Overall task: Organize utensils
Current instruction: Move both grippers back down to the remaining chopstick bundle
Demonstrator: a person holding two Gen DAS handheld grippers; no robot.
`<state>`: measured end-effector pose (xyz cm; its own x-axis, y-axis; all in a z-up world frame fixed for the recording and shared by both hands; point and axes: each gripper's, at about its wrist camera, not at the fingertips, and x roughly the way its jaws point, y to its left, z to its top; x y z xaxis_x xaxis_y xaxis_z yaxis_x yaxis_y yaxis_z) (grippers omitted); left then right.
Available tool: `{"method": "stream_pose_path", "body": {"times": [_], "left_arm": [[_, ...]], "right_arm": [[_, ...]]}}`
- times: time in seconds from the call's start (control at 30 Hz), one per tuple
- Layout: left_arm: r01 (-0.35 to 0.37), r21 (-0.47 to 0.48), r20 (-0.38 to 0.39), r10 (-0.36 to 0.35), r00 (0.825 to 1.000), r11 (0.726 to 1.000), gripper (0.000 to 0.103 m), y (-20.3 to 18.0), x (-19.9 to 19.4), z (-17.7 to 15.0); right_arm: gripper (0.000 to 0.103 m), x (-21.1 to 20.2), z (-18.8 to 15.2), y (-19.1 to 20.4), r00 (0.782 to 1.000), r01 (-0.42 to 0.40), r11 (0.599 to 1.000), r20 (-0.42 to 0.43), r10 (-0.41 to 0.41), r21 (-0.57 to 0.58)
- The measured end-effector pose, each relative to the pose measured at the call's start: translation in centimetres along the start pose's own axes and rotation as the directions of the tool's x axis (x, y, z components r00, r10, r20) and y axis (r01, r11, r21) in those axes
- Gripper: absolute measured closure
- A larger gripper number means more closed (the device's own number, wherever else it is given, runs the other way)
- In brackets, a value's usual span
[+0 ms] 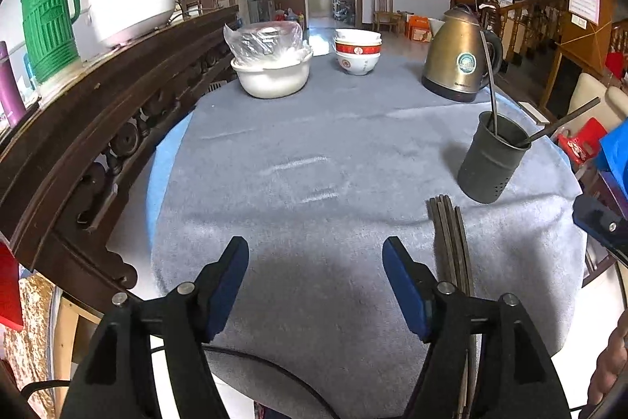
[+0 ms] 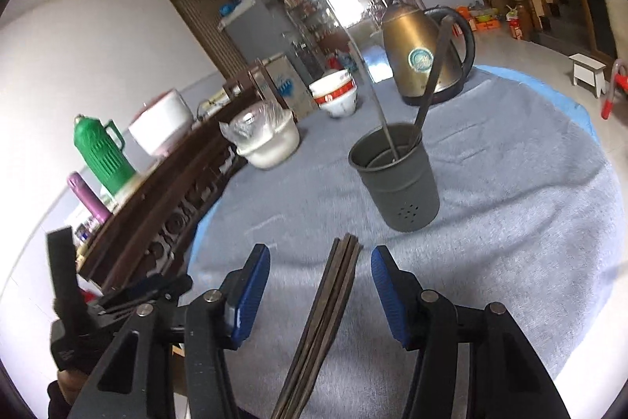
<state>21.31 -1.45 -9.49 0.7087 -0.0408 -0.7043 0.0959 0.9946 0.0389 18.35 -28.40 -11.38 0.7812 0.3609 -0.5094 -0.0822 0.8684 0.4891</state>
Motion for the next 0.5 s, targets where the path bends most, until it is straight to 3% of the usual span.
{"method": "stream_pose_path", "body": {"times": [0.5], "left_arm": [[-0.029,0.02,-0.027,0.029,0.999,0.999,0.031,-0.5,0.7,-0.1]], "right_arm": [[0.045,3.2,-1.2,-1.3,0.993,0.012,0.996,-0.12,-0.001,0.09]]}}
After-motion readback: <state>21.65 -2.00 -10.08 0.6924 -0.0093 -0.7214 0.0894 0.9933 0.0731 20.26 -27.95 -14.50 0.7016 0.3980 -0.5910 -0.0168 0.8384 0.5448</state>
